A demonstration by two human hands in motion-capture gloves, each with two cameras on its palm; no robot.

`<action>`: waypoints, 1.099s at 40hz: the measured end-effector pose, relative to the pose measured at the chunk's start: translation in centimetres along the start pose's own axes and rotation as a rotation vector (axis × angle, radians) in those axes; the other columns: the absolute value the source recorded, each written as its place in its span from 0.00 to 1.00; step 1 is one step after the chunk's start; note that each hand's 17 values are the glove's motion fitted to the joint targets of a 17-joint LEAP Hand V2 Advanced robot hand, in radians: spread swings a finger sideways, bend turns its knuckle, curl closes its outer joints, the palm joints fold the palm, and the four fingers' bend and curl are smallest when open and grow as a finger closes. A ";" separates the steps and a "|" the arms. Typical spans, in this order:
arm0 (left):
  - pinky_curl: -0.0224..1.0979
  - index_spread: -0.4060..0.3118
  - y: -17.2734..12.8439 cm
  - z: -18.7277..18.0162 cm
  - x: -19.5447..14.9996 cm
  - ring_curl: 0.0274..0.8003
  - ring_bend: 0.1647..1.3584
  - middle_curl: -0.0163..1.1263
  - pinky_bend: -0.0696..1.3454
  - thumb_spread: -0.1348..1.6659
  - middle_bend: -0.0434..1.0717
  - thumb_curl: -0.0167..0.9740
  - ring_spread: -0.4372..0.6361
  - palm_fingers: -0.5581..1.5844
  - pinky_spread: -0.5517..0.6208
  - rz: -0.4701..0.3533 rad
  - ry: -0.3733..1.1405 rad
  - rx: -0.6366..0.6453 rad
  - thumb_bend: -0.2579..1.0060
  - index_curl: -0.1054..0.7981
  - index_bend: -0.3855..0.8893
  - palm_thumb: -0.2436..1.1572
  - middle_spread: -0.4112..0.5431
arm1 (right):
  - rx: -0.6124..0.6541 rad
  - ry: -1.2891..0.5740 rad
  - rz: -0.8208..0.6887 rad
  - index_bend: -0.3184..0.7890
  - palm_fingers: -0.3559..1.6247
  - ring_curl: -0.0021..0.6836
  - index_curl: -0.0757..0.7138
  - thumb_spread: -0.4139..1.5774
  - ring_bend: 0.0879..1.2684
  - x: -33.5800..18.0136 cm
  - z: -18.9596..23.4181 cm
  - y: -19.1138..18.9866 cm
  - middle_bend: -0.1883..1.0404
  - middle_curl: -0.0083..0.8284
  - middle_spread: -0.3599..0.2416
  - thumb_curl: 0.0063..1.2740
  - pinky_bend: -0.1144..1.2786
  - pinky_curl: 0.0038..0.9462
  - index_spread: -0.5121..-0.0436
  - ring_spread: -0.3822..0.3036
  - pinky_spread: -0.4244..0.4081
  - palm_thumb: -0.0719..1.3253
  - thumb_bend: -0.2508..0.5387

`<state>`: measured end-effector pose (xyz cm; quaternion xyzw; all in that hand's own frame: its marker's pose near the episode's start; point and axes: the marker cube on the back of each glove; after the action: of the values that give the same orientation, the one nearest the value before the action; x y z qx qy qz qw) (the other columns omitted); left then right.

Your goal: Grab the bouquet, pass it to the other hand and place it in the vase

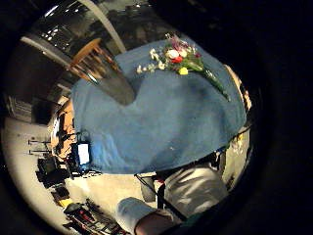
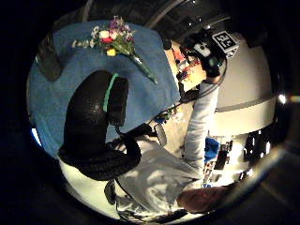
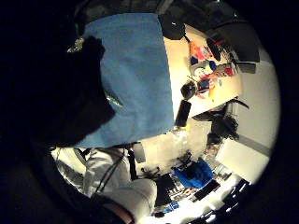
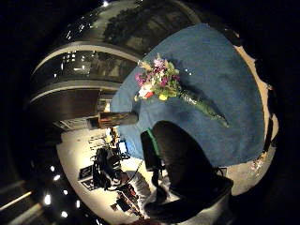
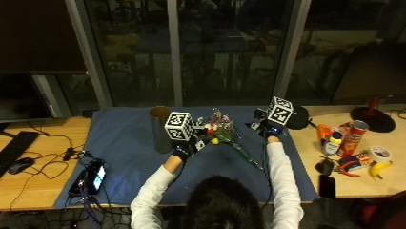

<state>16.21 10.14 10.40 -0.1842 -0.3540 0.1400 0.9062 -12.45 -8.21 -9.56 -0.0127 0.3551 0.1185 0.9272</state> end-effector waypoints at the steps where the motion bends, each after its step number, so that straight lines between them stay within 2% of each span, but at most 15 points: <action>1: 0.30 0.54 0.1 0.1 0.1 0.30 0.31 0.29 0.33 0.75 0.20 0.31 0.61 0.44 0.65 0.006 0.006 -0.006 0.20 0.41 0.42 0.44 0.62 | 0.001 -0.006 0.013 0.37 0.45 0.52 0.20 0.76 0.50 0.3 0.8 -0.4 0.40 0.44 0.53 0.20 0.61 0.41 0.66 0.46 0.67 0.30 0.32; 2: 0.30 0.54 0.2 0.2 0.2 0.31 0.31 0.29 0.33 0.75 0.20 0.31 0.61 0.44 0.65 0.012 0.010 -0.007 0.20 0.41 0.42 0.44 0.62 | -0.011 -0.012 0.028 0.33 0.44 0.52 0.19 0.76 0.51 0.5 1.5 -0.7 0.40 0.44 0.53 0.20 0.62 0.41 0.67 0.46 0.67 0.30 0.32; 3: 0.30 0.54 0.2 0.2 0.3 0.30 0.31 0.29 0.33 0.75 0.20 0.31 0.62 0.44 0.65 0.018 0.011 -0.003 0.20 0.42 0.44 0.44 0.62 | -0.045 -0.018 0.052 0.41 0.47 0.52 0.22 0.76 0.50 0.8 2.4 -0.8 0.41 0.45 0.52 0.21 0.59 0.40 0.66 0.44 0.66 0.31 0.33; 6: 0.30 0.53 0.5 0.3 0.6 0.30 0.29 0.29 0.31 0.75 0.19 0.32 0.61 0.45 0.65 0.034 0.001 0.022 0.20 0.44 0.45 0.45 0.61 | -0.207 -0.040 0.144 0.42 0.48 0.51 0.25 0.76 0.48 1.3 5.5 -0.1 0.41 0.45 0.52 0.22 0.56 0.39 0.66 0.43 0.66 0.34 0.32; 11: 0.30 0.52 1.1 0.2 1.2 0.30 0.28 0.29 0.31 0.75 0.19 0.32 0.61 0.46 0.65 0.056 0.021 -0.005 0.19 0.46 0.44 0.45 0.60 | -0.137 -0.004 0.136 0.38 0.45 0.52 0.28 0.76 0.45 1.4 10.9 -0.6 0.41 0.47 0.52 0.23 0.53 0.38 0.66 0.42 0.69 0.36 0.31; 20: 0.32 0.52 1.7 0.1 1.4 0.31 0.28 0.29 0.30 0.75 0.18 0.33 0.61 0.46 0.65 0.072 0.020 -0.052 0.19 0.48 0.44 0.45 0.61 | -0.256 0.146 0.227 0.36 0.45 0.53 0.28 0.75 0.43 1.5 19.5 -0.5 0.40 0.48 0.52 0.24 0.54 0.38 0.67 0.42 0.67 0.39 0.29; 23: 0.32 0.52 1.6 0.2 1.0 0.32 0.27 0.28 0.30 0.75 0.18 0.33 0.61 0.46 0.65 0.070 0.020 -0.061 0.19 0.48 0.43 0.45 0.61 | -0.249 0.193 0.213 0.39 0.56 0.55 0.30 0.74 0.48 0.8 20.7 0.1 0.37 0.48 0.48 0.27 0.58 0.39 0.69 0.35 0.48 0.47 0.36; 28: 0.32 0.52 1.6 0.0 1.2 0.32 0.27 0.28 0.30 0.75 0.18 0.33 0.61 0.46 0.65 0.083 0.075 -0.105 0.19 0.49 0.43 0.45 0.61 | -0.270 0.205 0.158 0.47 0.66 0.57 0.36 0.73 0.51 -0.4 21.1 0.9 0.33 0.48 0.44 0.28 0.54 0.38 0.66 0.29 0.33 0.55 0.39; 30: 0.32 0.52 1.7 -0.3 1.6 0.32 0.27 0.28 0.30 0.75 0.18 0.33 0.61 0.46 0.65 0.094 0.097 -0.124 0.19 0.49 0.43 0.45 0.61 | -0.293 0.214 0.130 0.45 0.67 0.58 0.38 0.73 0.51 -0.7 21.2 1.5 0.31 0.48 0.43 0.28 0.53 0.38 0.65 0.28 0.30 0.57 0.39; 31: 0.33 0.52 1.8 -0.4 1.7 0.32 0.27 0.28 0.30 0.75 0.18 0.33 0.61 0.46 0.65 0.097 0.101 -0.129 0.19 0.49 0.43 0.45 0.61 | -0.292 0.222 0.121 0.55 0.75 0.61 0.43 0.74 0.52 -0.8 21.2 1.6 0.33 0.50 0.41 0.29 0.48 0.37 0.61 0.29 0.27 0.62 0.44; 36: 0.33 0.52 1.6 -0.5 2.0 0.33 0.27 0.28 0.30 0.75 0.18 0.34 0.61 0.46 0.64 0.102 0.073 -0.124 0.19 0.50 0.43 0.45 0.61 | -0.177 0.223 0.077 0.54 0.79 0.62 0.49 0.74 0.48 -0.5 20.2 0.9 0.38 0.55 0.32 0.31 0.46 0.38 0.59 0.27 0.21 0.69 0.46; 39: 0.33 0.52 1.3 -0.5 1.9 0.33 0.27 0.28 0.30 0.75 0.18 0.34 0.61 0.46 0.64 0.101 0.066 -0.120 0.19 0.50 0.43 0.45 0.61 | -0.109 0.134 0.041 0.46 0.85 0.64 0.49 0.75 0.50 -0.1 18.9 0.5 0.44 0.59 0.29 0.33 0.48 0.38 0.60 0.24 0.18 0.72 0.48; 41: 0.33 0.52 0.9 -0.4 1.7 0.33 0.27 0.28 0.30 0.75 0.18 0.34 0.61 0.46 0.64 0.105 0.076 -0.118 0.19 0.50 0.43 0.45 0.61 | 0.066 0.066 0.008 0.40 0.88 0.68 0.49 0.76 0.57 0.2 17.7 -0.4 0.48 0.61 0.28 0.33 0.50 0.40 0.60 0.24 0.17 0.72 0.48; 43: 0.33 0.52 0.4 -0.3 1.4 0.33 0.27 0.28 0.30 0.75 0.18 0.33 0.61 0.46 0.64 0.109 0.091 -0.116 0.18 0.50 0.43 0.44 0.61 | 0.283 0.026 -0.007 0.42 0.92 0.69 0.50 0.77 0.61 0.6 16.3 -1.4 0.54 0.65 0.28 0.31 0.52 0.42 0.60 0.25 0.17 0.71 0.45; 44: 0.33 0.52 0.2 -0.3 1.2 0.33 0.27 0.28 0.30 0.75 0.18 0.33 0.61 0.46 0.64 0.109 0.099 -0.115 0.18 0.50 0.43 0.42 0.61 | 0.361 0.010 -0.012 0.50 0.96 0.70 0.53 0.75 0.62 0.8 15.7 -1.7 0.60 0.67 0.28 0.29 0.49 0.41 0.61 0.25 0.18 0.65 0.36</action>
<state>17.25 10.70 10.84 -0.2615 -0.3055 0.1594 0.9016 -1.22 -8.01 1.56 0.1513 0.3751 0.0470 0.9133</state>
